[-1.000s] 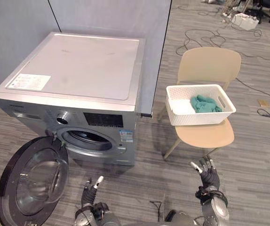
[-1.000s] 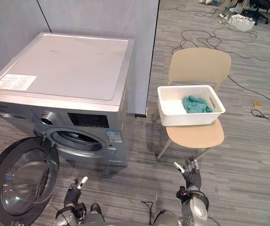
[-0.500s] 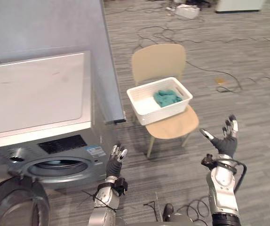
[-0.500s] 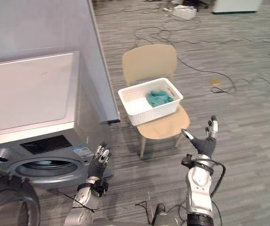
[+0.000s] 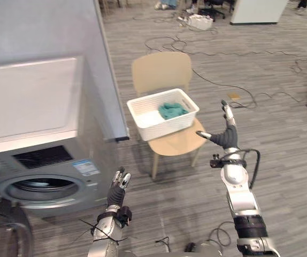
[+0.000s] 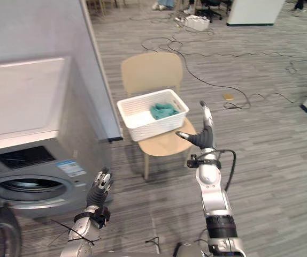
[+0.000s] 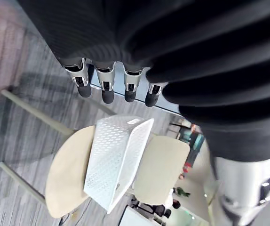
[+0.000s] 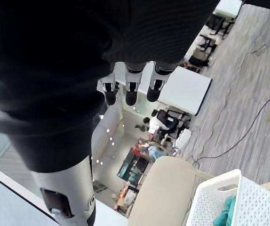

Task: Pick up the laundry basket with both hands and put the clothes into the washing machine.

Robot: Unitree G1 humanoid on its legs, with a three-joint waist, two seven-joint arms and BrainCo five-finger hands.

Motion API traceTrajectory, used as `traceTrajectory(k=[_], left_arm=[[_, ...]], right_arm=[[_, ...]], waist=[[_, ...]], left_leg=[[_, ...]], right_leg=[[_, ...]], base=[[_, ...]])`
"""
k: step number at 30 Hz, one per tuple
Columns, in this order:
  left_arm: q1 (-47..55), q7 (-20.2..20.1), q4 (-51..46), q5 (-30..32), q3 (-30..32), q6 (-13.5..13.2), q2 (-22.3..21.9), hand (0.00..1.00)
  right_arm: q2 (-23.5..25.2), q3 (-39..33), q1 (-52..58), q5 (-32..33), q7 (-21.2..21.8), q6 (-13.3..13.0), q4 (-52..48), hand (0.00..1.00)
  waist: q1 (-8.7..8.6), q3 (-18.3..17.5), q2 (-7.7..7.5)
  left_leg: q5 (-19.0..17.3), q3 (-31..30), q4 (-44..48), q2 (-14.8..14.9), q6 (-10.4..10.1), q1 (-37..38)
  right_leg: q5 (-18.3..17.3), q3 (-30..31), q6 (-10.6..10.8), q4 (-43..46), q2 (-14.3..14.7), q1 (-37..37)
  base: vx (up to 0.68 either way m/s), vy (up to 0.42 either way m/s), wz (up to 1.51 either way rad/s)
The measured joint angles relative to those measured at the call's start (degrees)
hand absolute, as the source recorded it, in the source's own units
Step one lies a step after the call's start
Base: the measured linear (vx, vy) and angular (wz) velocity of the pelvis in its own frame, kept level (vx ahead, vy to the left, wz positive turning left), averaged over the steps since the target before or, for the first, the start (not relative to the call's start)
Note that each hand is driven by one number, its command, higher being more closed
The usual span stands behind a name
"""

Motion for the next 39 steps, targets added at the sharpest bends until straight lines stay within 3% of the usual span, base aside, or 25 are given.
traceTrajectory(k=[1, 2, 3, 6, 8, 9, 10, 11, 12, 13, 14, 15, 16, 17, 18, 20, 24, 25, 26, 27, 28, 29, 32, 35, 39], left_arm=[[0.2, 0.6, 0.0, -0.1, 0.7, 0.4, -0.5, 0.00], [0.2, 0.6, 0.0, 0.0, 0.6, 0.5, -1.1, 0.00], [0.5, 0.6, -0.1, 0.1, 0.1, 0.7, -1.8, 0.00], [1.3, 0.0, -0.3, 0.3, 0.1, 1.3, -2.8, 0.00], [1.5, -1.1, -0.4, 1.2, 0.1, 1.3, -2.8, 0.00], [1.5, -2.1, -0.4, 2.5, 0.1, 1.3, -2.8, 0.00], [1.4, -2.1, -0.4, 2.5, 0.1, 1.3, -2.8, 0.00], [1.3, -2.1, -0.4, 2.6, 0.1, 1.3, -2.9, 0.00], [1.5, -2.2, -0.3, 2.6, -0.1, 1.4, -2.9, 0.00], [1.7, -2.3, -0.4, 2.6, -0.4, 1.4, -2.9, 0.00], [1.8, -2.8, 0.1, 2.6, -0.9, 1.8, -2.1, 0.00], [1.5, -3.2, 0.1, 2.6, -2.4, 2.4, -0.4, 0.00], [1.4, -3.3, 0.0, 2.6, -3.3, 2.6, 0.3, 0.00], [1.2, -3.6, -0.1, 2.6, -5.1, 2.8, 1.2, 0.00], [1.2, -4.3, -0.3, 3.0, -6.1, 3.4, 1.4, 0.00], [1.1, -4.4, -0.5, 4.8, -5.9, 3.4, 1.6, 0.00], [-0.1, -4.4, -0.4, 6.4, -5.6, 3.5, 2.5, 0.00], [-0.1, -4.4, -0.4, 6.4, -5.5, 3.4, 2.5, 0.00], [-0.3, -4.4, -0.2, 6.4, -5.5, 3.4, 2.5, 0.00], [-0.4, -4.4, -0.2, 6.5, -5.5, 3.3, 2.7, 0.00], [-0.4, -4.4, -0.3, 6.6, -5.4, 3.2, 3.8, 0.00], [-0.6, -4.3, 1.7, 7.0, -4.2, 3.4, 3.6, 0.00], [0.5, -4.4, 1.6, 7.2, -3.7, 3.4, 2.9, 0.00], [0.2, -4.7, 1.6, 7.4, -3.9, 3.4, 2.0, 0.00], [0.3, -5.7, 1.5, 7.4, -3.9, 3.4, 3.1, 0.00]], right_arm=[[-0.5, -0.1, -1.1, -0.5, -0.1, 0.6, 1.3, 0.00], [-1.8, -0.5, -1.4, -0.5, -0.1, 1.3, 2.1, 0.00], [-3.0, -0.8, -1.4, -0.6, -0.2, 2.3, 2.7, 0.00], [-5.5, -3.8, -1.4, -0.6, -0.4, 3.7, 3.2, 0.00], [-7.5, -6.0, -1.6, -0.5, -0.2, 3.8, 3.2, 0.00], [-8.4, -7.4, -2.0, -0.4, -0.2, 3.9, 3.2, 0.00], [-8.6, -7.6, -2.1, -0.4, -0.2, 3.9, 3.3, 0.00], [-8.6, -8.0, -2.9, -0.4, -0.3, 4.0, 4.6, 0.00], [-8.6, -7.9, -3.7, -0.4, -0.2, 4.0, 6.6, 0.00], [-8.4, -7.7, -3.6, -0.4, -0.2, 4.2, 7.0, 0.00], [-6.7, -7.5, -2.9, -0.5, -0.1, 4.7, 7.0, 0.00], [-5.2, -7.5, -2.3, -0.5, 0.2, 4.9, 6.9, 0.00], [-4.7, -7.5, -2.2, -0.5, 0.3, 4.9, 6.9, 0.00], [-4.1, -7.4, -2.2, -0.5, 0.8, 5.0, 6.4, 0.00], [-4.1, -7.4, -1.9, -0.6, 1.3, 4.9, 5.3, 0.00], [-4.1, -7.3, -2.0, -1.1, 1.3, 4.6, 5.2, 0.00], [-5.3, -7.1, -1.9, -1.2, 2.5, 4.1, 6.6, 0.00], [-6.1, -6.9, -1.9, -1.5, 2.6, 4.0, 7.9, 0.00], [-6.9, -6.5, -1.6, -1.7, 2.6, 4.0, 8.5, 0.00], [-6.9, -6.4, -1.6, -1.7, 2.7, 4.0, 8.6, 0.00], [-6.8, -5.4, -1.7, -1.7, 2.7, 3.9, 8.9, 0.00], [-7.3, -3.9, -2.1, -1.8, 3.3, 3.3, 10.7, 0.00], [-8.1, -0.4, -2.2, -1.6, 5.8, 3.2, 13.1, 0.00], [-10.1, 1.6, -3.0, -0.5, 7.6, 2.9, 18.0, 0.00], [-12.1, 4.4, -12.8, 0.2, 8.7, 2.6, 28.3, 0.00]], waist=[[0.31, 0.4, -0.35], [1.12, 1.0, -0.17], [1.38, 1.2, 0.14], [1.07, 1.5, -0.19], [1.25, 1.6, -0.19], [1.57, 1.6, 0.27], [1.80, 1.6, 0.31], [2.74, 1.7, 0.16], [3.87, 1.6, 0.38], [4.27, 1.4, 0.66], [5.00, 1.6, -0.44], [4.64, 2.3, -1.72], [4.47, 2.4, -2.19], [3.73, 2.5, -2.66], [3.48, 2.5, -2.61], [3.07, 2.4, -2.72], [1.41, 2.3, -2.74], [0.93, 2.3, -2.76], [0.82, 2.2, -2.94], [0.86, 2.2, -3.41], [1.14, 1.9, -5.54], [2.27, 1.5, -4.79], [3.24, 1.2, -3.82], [3.81, 2.4, -5.39], [4.47, 5.7, -7.62]], left_leg=[[3.7, 0.0, 9.1, 2.5, 10.2, -5.3], [4.1, 1.0, 15.7, 4.4, 13.2, -8.3], [3.5, 2.8, 21.1, 5.4, 13.4, -10.3], [-0.2, 8.5, 25.6, 0.5, 8.7, -12.9], [-3.0, 11.3, 20.2, -6.6, 6.2, -13.1], [-4.2, 11.5, 15.2, -12.3, 5.2, -14.0], [-4.2, 11.5, 14.3, -13.4, 5.2, -14.3], [-4.1, 11.4, 9.7, -17.1, 5.2, -15.1], [-3.1, 11.3, 3.7, -19.3, 5.5, -14.5], [-1.7, 11.2, 0.8, -19.5, 6.1, -13.7], [-2.1, 11.1, 0.6, -19.7, 10.5, -11.6], [-2.7, 10.1, 0.0, -19.7, 10.3, -9.2], [-2.8, 9.3, -0.4, -19.8, 10.2, -8.0], [-3.1, 7.0, -1.3, -20.5, 10.1, -5.7], [-3.7, 5.0, -2.2, -20.8, 9.9, -3.4], [-3.8, 2.1, -4.2, -20.8, 9.7, -0.7], [-3.0, -5.6, -6.0, -20.3, 8.3, -0.3], [-2.6, -8.0, -6.1, -20.2, 7.7, -0.3], [-2.6, -9.1, -6.0, -20.1, 5.2, -0.2], [-2.9, -9.8, -6.0, -20.4, 4.3, -0.1], [-4.1, -10.7, -5.9, -21.3, 2.0, 0.4], [-4.9, -11.6, -4.9, -20.0, 0.3, 0.1], [-3.9, -12.3, -5.5, -15.8, -1.3, -2.8], [-1.3, -15.6, -10.2, -14.0, -4.3, -4.2], [2.1, -18.6, -13.6, -14.6, -5.0, -7.7]], right_leg=[[2.3, -0.9, -4.3, -3.6, 2.3, 2.2], [3.9, -1.7, -7.5, -6.2, 3.8, 4.7], [4.2, -2.5, -8.1, -8.6, 4.8, 7.1], [4.8, -4.4, -8.8, -15.0, 5.6, 13.5], [4.8, -5.3, -8.7, -18.2, 5.9, 16.1], [4.8, -5.8, -8.7, -20.1, 6.3, 17.1], [4.8, -5.8, -8.7, -20.4, 6.4, 17.3], [4.7, -5.5, -8.3, -21.2, 6.8, 17.9], [4.6, -5.0, -6.4, -21.1, 7.8, 18.8], [4.2, -4.8, -5.6, -20.8, 8.7, 19.6], [2.4, -4.8, -2.8, -17.8, 8.4, 20.8], [2.0, -5.7, -2.0, -9.8, 7.0, 19.5], [2.2, -6.3, -1.5, -4.3, 5.9, 18.1], [3.2, -6.8, 0.8, 8.2, 2.9, 14.4], [2.0, -6.3, 1.1, 16.3, 0.6, 12.0], [0.2, -6.4, -0.1, 18.1, -1.9, 9.5], [0.3, -1.5, -0.6, 4.0, -4.4, 4.1], [1.2, 1.6, 0.4, -1.9, -4.6, 3.1], [5.0, 4.4, 1.2, -8.8, -5.0, 3.3], [8.1, 5.0, 1.7, -12.5, -5.5, 3.6], [19.7, 5.6, 2.1, -17.3, -6.8, 3.7], [19.0, 4.9, 3.2, -18.3, -5.6, 4.6], [20.1, 2.1, 1.6, -24.1, -1.0, 6.0], [20.9, -1.9, 0.4, -27.0, 1.2, 6.0], [23.0, -5.3, -0.9, -30.1, 1.2, 4.1]], base=[[0.16, -0.373, -0.06], [0.23, -0.421, 0.03], [0.26, -0.333, 0.15], [0.29, -0.251, 0.32], [0.32, -0.161, 0.35], [0.27, -0.095, 0.21], [0.26, -0.060, 0.05], [0.25, -0.041, -0.22], [0.31, -0.045, -0.32], [0.29, -0.034, -0.24], [0.36, -0.035, 0.13], [0.37, -0.041, 0.34], [0.47, -0.076, 0.61], [0.39, -0.082, 0.78], [0.39, -0.082, 0.82], [0.35, -0.074, 0.84], [0.28, -0.151, 0.97], [0.28, -0.270, 1.06], [0.28, -0.298, 1.06], [0.24, -0.310, 0.95], [0.23, -0.368, 0.62], [0.21, -0.346, 0.36], [0.12, -0.294, 0.21], [0.04, -0.182, 0.55], [-0.05, -0.073, 0.49]])
